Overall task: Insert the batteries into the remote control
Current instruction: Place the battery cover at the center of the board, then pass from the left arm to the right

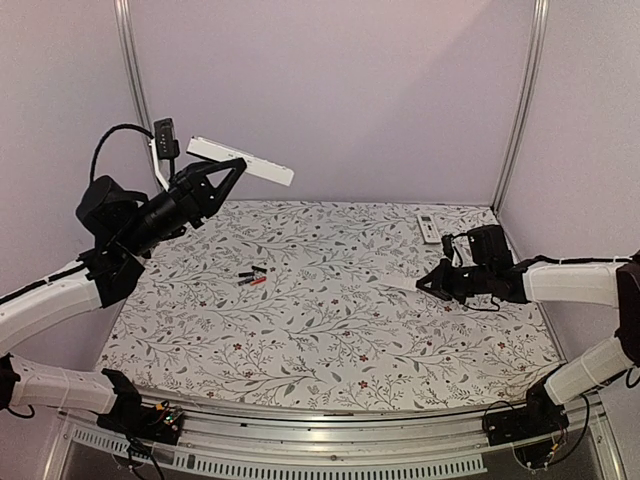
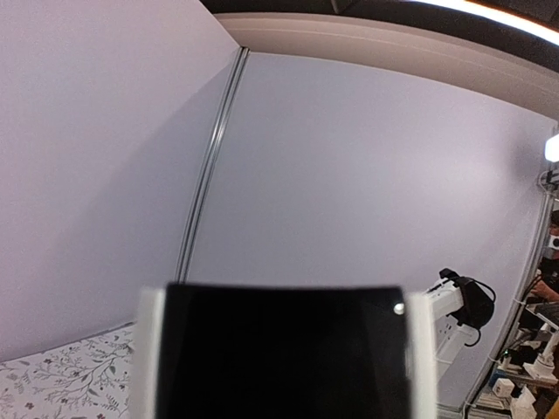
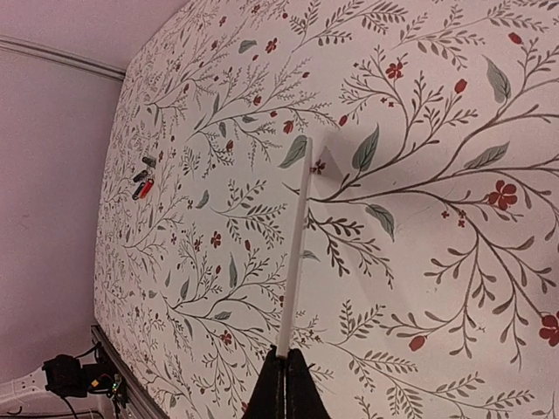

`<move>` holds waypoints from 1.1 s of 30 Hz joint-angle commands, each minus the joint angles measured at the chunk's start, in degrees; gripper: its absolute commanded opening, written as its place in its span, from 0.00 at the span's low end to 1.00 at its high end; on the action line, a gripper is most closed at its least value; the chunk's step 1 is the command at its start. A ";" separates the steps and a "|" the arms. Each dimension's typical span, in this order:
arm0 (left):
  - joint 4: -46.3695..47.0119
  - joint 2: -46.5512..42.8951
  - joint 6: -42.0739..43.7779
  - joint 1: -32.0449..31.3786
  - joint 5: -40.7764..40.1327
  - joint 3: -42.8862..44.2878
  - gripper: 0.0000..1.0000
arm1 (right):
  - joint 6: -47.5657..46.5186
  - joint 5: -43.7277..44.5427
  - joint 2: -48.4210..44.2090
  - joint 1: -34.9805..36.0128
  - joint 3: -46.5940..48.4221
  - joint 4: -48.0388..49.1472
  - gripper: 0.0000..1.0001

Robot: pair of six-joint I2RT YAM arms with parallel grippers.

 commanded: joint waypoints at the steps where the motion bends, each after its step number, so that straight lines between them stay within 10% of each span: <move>1: 0.78 -0.11 -0.20 0.67 0.42 -1.84 0.00 | 4.61 -0.41 -1.10 -1.05 -3.01 2.92 0.00; 7: 0.28 0.24 0.18 0.68 0.79 -1.33 0.00 | 6.40 -0.05 0.59 -3.25 -5.56 2.11 0.00; 18: -5.72 0.75 4.40 -0.05 1.04 0.90 0.00 | 2.20 5.84 0.60 -3.54 -0.04 -10.03 0.39; 27: -8.35 0.22 15.00 -3.82 3.53 1.87 0.00 | -21.15 -0.22 -8.82 3.29 21.10 -12.22 0.86; 33: -8.26 0.88 21.98 -7.76 9.03 1.25 0.00 | -35.57 -15.49 -10.94 17.21 26.63 1.74 0.92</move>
